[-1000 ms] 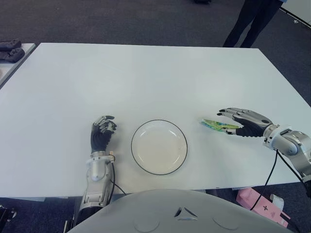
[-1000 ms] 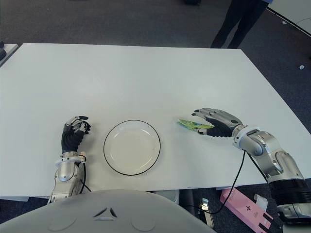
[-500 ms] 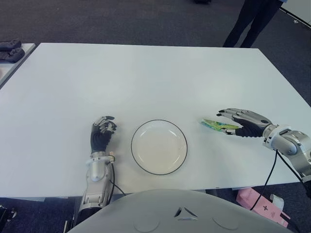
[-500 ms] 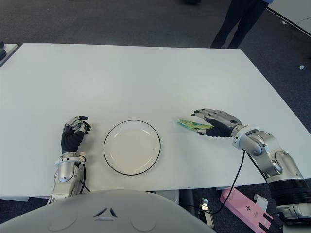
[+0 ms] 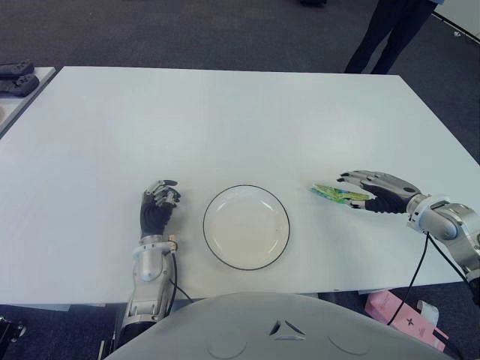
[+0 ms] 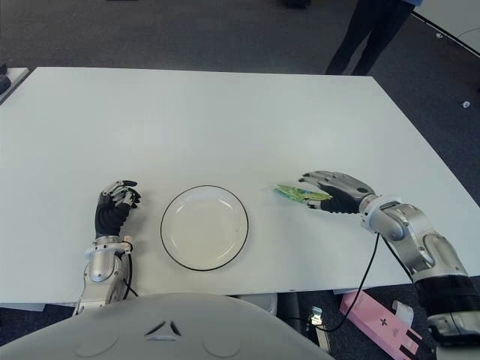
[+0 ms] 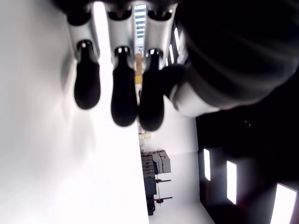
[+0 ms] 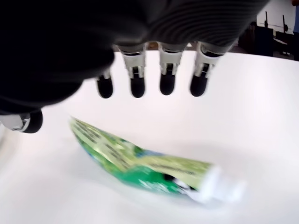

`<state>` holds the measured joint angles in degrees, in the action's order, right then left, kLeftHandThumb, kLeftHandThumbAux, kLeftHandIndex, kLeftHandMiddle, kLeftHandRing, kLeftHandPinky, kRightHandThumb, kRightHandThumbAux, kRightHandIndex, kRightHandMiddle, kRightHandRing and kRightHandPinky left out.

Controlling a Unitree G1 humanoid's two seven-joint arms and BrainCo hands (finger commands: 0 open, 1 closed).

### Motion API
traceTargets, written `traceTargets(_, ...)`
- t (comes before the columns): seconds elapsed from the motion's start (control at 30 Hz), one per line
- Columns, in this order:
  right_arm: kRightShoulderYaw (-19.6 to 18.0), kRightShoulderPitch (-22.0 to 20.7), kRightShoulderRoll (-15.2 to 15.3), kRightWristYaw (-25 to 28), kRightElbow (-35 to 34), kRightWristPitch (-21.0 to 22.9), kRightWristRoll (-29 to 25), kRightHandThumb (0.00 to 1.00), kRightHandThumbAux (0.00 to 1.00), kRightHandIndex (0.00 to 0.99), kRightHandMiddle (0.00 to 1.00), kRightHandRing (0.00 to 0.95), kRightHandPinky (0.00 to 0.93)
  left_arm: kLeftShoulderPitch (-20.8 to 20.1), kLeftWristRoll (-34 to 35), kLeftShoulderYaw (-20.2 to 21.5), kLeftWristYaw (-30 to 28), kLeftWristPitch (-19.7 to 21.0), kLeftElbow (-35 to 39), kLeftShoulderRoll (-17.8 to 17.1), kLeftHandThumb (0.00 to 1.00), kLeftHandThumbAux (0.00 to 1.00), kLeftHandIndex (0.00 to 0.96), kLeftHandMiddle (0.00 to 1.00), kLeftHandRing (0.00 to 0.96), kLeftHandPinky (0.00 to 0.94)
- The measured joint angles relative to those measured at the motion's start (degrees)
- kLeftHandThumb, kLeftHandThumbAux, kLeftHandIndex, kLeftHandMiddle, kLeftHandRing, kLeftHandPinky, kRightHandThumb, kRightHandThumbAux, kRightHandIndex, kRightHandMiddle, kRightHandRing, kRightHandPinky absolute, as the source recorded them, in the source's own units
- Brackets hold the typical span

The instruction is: Put the toothpaste on the table into the plate.

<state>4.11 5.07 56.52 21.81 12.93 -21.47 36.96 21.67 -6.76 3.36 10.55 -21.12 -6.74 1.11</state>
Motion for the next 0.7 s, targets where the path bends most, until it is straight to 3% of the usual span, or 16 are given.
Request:
traceTargets(0.3,4.46,-6.28,-0.54,-7.28,13.29,-1.95,2.52,0.535,0.204,0.000,0.000,0.000,0.000,0.81,0.01,0.05,0.00,0.41,0.57,0.03,0.704,0.718,0.434,0.629,0.625,0.622)
traceTargets(0.7,13.59,-19.26,-5.62,-18.21,33.36,-2.52,6.09,0.529,0.215,0.000,0.000,0.000,0.000,2.06,0.00,0.13,0.00,0.38,1.63,0.04,0.705,0.719,0.434,0.627,0.625,0.628)
